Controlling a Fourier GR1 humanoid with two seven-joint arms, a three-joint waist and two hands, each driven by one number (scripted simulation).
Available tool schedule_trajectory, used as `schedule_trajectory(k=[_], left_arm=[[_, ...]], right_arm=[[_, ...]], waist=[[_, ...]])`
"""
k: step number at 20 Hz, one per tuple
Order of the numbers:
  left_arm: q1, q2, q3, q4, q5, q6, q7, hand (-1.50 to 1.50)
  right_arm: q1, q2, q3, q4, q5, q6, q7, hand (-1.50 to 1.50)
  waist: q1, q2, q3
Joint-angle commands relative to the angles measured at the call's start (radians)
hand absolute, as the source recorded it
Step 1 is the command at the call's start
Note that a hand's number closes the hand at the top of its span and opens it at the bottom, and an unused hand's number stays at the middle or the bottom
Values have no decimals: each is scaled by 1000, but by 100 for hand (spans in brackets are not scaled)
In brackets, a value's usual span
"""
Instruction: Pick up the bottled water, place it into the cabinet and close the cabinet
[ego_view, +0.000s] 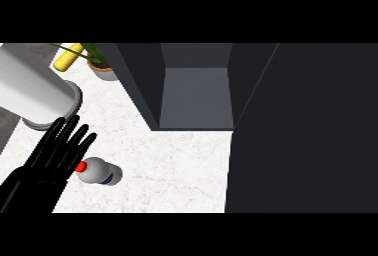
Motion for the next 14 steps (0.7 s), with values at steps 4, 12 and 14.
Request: schedule_trajectory(k=[4, 12, 14], left_arm=[[139, 108, 154, -108, 272, -58, 154, -150], [275, 77, 234, -78, 297, -226, 92, -150], [254, 92, 257, -88, 331, -220, 136, -150]], right_arm=[[203, 13, 51, -118, -67, 53, 0, -150], [312, -8, 19, -124, -132, 123, -58, -150], [198, 24, 56, -64, -52, 75, -49, -150]], waist=[[-1, -1, 0], [0, 0, 0], [3, 1, 0]])
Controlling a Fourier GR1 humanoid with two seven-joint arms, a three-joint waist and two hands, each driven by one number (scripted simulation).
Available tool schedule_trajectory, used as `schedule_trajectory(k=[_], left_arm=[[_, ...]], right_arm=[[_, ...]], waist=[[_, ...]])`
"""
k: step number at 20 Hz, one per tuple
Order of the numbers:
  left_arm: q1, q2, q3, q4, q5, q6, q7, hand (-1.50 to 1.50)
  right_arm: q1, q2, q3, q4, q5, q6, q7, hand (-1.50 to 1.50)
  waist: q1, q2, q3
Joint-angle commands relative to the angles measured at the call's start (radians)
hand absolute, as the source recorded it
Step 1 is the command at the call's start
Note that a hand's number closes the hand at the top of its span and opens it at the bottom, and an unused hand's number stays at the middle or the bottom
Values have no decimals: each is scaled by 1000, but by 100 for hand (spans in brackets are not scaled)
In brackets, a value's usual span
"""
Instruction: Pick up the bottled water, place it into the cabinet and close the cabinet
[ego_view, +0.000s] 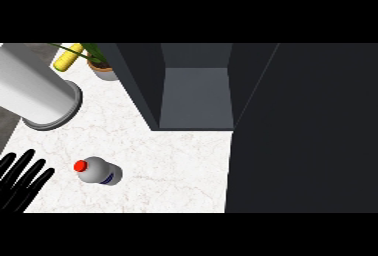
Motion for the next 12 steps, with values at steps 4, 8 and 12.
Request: schedule_trajectory(k=[4, 8, 12], left_arm=[[13, -27, 50, 31, -12, -64, -2, -150], [-46, 3, 113, 98, 57, -101, -3, -150], [7, -49, 159, 194, 3, -212, -102, -150]], right_arm=[[127, -26, -8, -36, -23, 80, -71, -150], [112, -14, 31, -36, 17, 72, -67, -150], [81, 22, 99, 53, 109, 34, -129, -150]], waist=[[-6, 0, 0], [-5, 1, 0], [0, 1, 0]])
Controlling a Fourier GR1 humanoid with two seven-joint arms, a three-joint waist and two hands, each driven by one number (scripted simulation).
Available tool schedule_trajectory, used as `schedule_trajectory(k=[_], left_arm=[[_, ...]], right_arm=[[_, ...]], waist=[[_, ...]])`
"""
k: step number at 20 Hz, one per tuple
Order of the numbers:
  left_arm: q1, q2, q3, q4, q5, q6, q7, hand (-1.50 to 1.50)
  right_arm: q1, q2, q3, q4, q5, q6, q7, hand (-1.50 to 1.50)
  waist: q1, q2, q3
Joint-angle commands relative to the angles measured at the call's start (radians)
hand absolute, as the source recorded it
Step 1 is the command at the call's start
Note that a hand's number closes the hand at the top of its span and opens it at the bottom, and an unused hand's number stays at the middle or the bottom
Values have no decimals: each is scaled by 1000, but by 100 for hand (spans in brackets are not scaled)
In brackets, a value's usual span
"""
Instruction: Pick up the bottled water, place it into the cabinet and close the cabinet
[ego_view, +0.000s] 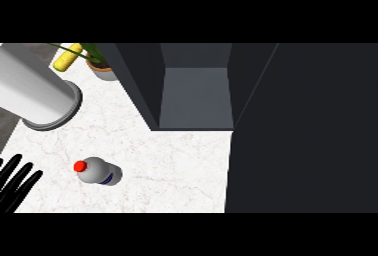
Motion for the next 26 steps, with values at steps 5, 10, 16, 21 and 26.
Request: schedule_trajectory(k=[5, 10, 16, 21, 26], left_arm=[[-120, 34, 94, 171, -48, -26, -38, -150], [-157, -58, 52, 256, -249, -69, -154, -150], [-259, 5, 87, 468, -350, -150, -261, -150], [-320, 61, 107, 591, -329, -168, -264, -150], [-360, 8, 72, 776, -514, -155, -414, -150]], right_arm=[[11, 15, 10, 39, 27, 2, -58, -150], [65, -3, 11, 4, -10, 38, -71, -150], [61, -41, -30, 37, -25, 77, -108, -150], [24, -15, -4, 71, -8, 52, -105, -150], [154, -15, 38, 25, 24, 80, -177, -150]], waist=[[-4, 1, 0], [-5, 1, 0], [-6, 2, 0], [-3, 2, 0], [-11, 1, -1]])
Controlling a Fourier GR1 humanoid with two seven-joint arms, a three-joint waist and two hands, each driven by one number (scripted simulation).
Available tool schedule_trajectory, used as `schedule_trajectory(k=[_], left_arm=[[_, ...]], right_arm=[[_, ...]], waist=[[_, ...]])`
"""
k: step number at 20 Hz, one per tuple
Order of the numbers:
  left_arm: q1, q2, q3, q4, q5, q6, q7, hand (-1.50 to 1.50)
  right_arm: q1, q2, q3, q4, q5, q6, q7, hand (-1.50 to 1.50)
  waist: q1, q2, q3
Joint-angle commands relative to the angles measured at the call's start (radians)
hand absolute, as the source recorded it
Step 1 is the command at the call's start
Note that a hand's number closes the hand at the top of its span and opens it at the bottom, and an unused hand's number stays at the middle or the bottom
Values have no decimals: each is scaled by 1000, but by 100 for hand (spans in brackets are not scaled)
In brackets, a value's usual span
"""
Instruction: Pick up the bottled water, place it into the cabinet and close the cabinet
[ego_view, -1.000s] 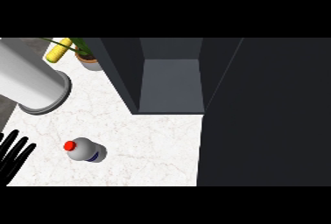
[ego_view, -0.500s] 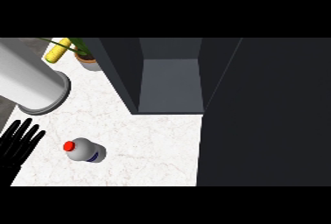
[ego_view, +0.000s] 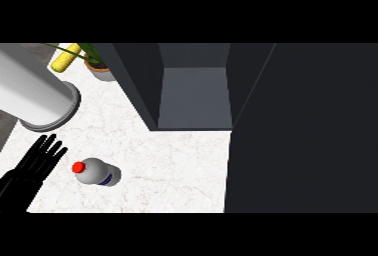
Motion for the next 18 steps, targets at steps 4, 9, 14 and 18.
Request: schedule_trajectory(k=[4, 9, 14, 18], left_arm=[[-78, -11, -26, 264, -157, 16, -170, -150], [-222, 79, 10, 529, -166, 7, -234, -150], [-305, 73, -13, 717, -194, 1, -293, -150], [-286, 98, -41, 854, -281, -41, -494, -150]], right_arm=[[7, -13, 0, -43, -13, 5, 3, -150], [48, -3, 25, 1, 7, 17, -39, -150], [-36, 5, 8, 8, 2, -26, 17, -150], [4, 1, 23, 38, 29, -2, -31, -150]], waist=[[0, 1, 0], [-4, 1, 0], [-2, 2, -1], [-6, 3, -1]])
